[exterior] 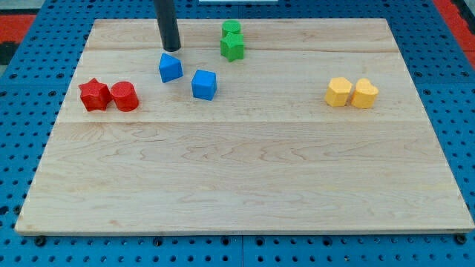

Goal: Push the blue triangle along with the group of blocks center right

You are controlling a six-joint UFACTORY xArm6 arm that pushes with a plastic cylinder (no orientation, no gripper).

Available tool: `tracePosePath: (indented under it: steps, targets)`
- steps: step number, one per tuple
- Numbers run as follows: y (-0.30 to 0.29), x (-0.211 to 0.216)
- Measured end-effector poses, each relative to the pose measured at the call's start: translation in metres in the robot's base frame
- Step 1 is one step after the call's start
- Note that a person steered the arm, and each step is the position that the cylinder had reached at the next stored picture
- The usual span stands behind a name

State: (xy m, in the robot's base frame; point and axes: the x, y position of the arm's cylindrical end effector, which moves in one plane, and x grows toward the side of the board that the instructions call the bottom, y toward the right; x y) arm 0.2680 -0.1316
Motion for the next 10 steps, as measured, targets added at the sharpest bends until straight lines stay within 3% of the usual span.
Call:
tracePosePath:
  steps: [3,5,7,9,10]
  targets:
    - [-0.015,0.07]
    - [0.078,0.092]
    - [0.103,0.145]
    - [0.221,0.144]
    - [0.2,0.148]
